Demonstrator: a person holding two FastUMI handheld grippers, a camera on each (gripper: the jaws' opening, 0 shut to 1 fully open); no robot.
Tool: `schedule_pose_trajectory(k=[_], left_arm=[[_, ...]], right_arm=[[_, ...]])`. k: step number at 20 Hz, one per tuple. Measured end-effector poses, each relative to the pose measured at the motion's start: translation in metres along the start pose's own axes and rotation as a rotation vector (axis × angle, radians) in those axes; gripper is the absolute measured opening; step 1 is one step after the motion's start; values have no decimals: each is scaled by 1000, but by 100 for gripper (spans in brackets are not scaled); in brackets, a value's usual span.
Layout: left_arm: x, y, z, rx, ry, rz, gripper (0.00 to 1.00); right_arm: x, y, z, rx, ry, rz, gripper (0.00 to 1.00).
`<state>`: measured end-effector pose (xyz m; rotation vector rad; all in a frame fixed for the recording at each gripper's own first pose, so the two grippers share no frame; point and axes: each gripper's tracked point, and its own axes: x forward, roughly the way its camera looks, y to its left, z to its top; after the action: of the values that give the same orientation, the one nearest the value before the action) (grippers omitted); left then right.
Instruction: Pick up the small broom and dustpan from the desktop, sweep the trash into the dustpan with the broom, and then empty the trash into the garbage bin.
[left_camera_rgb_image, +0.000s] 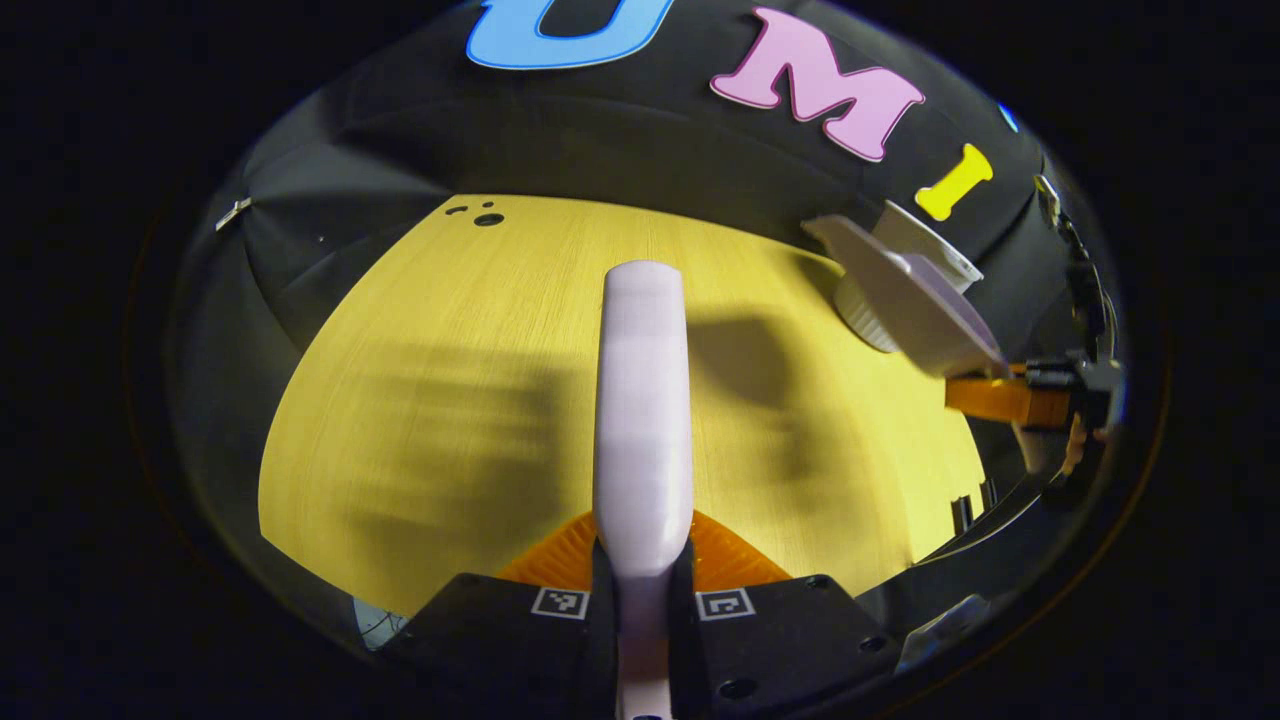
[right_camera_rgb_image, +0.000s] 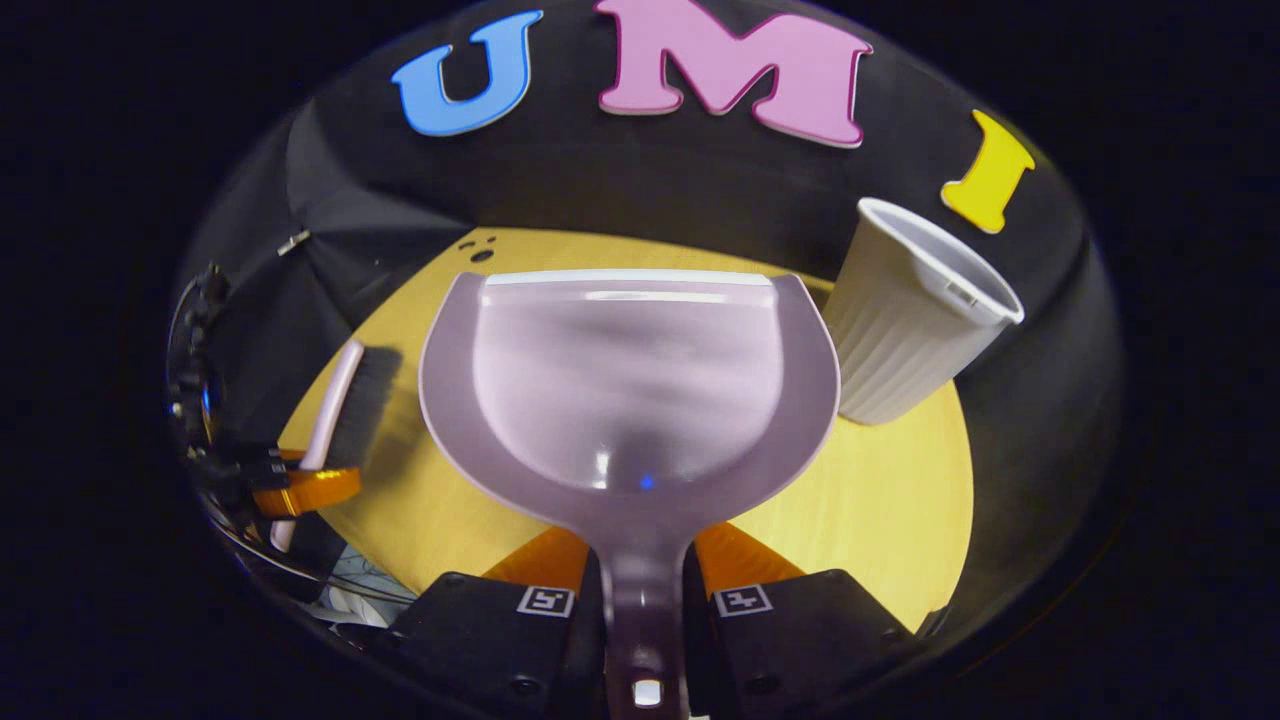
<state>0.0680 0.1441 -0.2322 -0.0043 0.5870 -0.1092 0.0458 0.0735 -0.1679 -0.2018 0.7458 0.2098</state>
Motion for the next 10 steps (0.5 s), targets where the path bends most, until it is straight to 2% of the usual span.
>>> schedule_pose_trajectory(k=[4, 5, 10], left_arm=[[37, 7, -9, 60, 74, 60, 25], [49, 6, -10, 70, 97, 67, 25], [89, 1, -6, 121, 199, 108, 25]], right_arm=[[9, -8, -36, 45, 126, -9, 33], [10, -11, -39, 52, 146, -19, 36], [6, -5, -27, 111, 201, -56, 36]])
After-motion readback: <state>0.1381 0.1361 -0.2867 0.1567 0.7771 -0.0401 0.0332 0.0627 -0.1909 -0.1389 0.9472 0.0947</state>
